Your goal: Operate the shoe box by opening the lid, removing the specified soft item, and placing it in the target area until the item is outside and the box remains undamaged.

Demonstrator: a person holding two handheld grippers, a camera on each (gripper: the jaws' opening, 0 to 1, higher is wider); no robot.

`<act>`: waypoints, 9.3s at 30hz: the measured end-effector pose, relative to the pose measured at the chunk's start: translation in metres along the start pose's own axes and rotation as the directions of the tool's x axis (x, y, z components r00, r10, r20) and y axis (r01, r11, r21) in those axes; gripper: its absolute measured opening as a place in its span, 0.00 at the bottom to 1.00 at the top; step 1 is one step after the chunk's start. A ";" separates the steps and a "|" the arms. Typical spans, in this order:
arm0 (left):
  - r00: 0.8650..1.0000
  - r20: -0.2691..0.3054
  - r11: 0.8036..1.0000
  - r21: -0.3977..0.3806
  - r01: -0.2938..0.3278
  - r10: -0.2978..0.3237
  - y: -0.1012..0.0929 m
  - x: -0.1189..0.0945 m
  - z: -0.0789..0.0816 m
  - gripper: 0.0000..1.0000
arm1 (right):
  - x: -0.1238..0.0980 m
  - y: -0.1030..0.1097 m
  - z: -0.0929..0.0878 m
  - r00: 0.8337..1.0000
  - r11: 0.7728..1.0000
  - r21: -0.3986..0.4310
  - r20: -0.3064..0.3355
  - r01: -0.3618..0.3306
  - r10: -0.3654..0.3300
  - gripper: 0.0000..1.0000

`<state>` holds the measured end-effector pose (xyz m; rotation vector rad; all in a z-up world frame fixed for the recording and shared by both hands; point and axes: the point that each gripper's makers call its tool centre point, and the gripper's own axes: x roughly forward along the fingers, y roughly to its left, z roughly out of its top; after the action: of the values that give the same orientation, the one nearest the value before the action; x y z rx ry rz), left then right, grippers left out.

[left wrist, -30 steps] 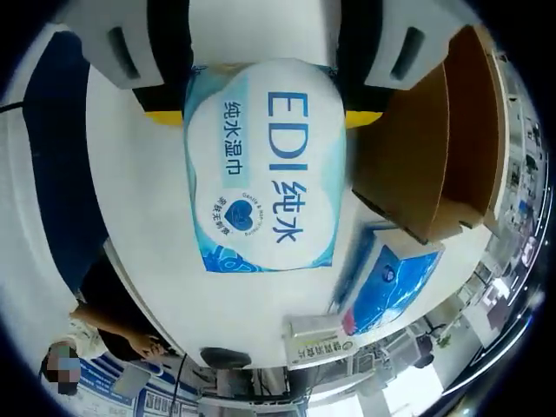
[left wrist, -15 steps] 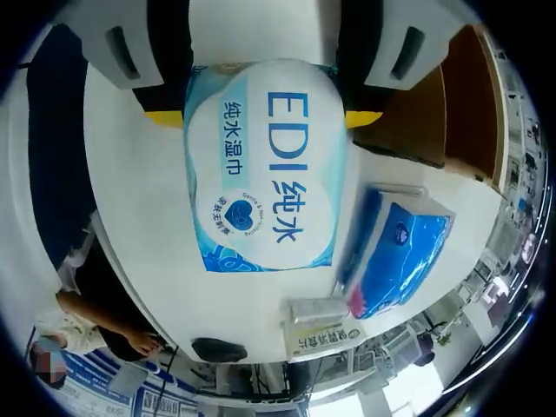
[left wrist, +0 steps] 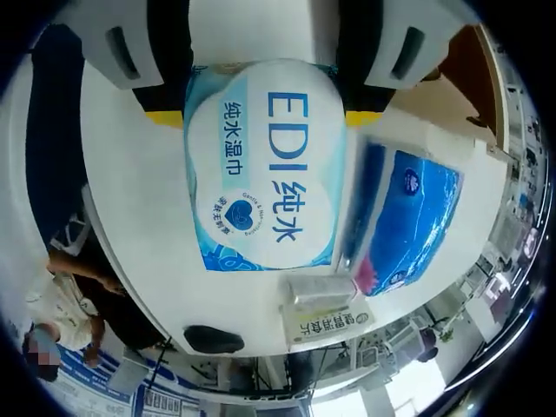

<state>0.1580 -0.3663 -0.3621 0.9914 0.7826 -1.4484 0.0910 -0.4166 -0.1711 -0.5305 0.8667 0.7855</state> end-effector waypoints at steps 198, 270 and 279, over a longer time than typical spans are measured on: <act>1.000 -0.003 0.989 0.148 -0.020 0.021 0.059 -0.112 -0.215 0.02 | 0.029 -0.012 0.142 0.936 0.925 0.152 -0.021 0.349 -0.350 0.82; 1.000 -0.007 0.992 0.124 -0.012 0.013 0.054 -0.113 -0.217 0.02 | 0.099 -0.180 0.299 0.949 0.962 -0.031 0.174 0.271 -0.261 0.73; 1.000 -0.004 0.994 0.108 -0.027 0.028 0.054 -0.113 -0.218 0.02 | 0.115 -0.181 0.299 0.962 0.968 -0.068 0.146 0.240 -0.229 0.73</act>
<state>0.2405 -0.1296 -0.3475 1.0846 0.6980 -1.4769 0.4195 -0.2753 -0.0835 -0.6346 0.6315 0.6348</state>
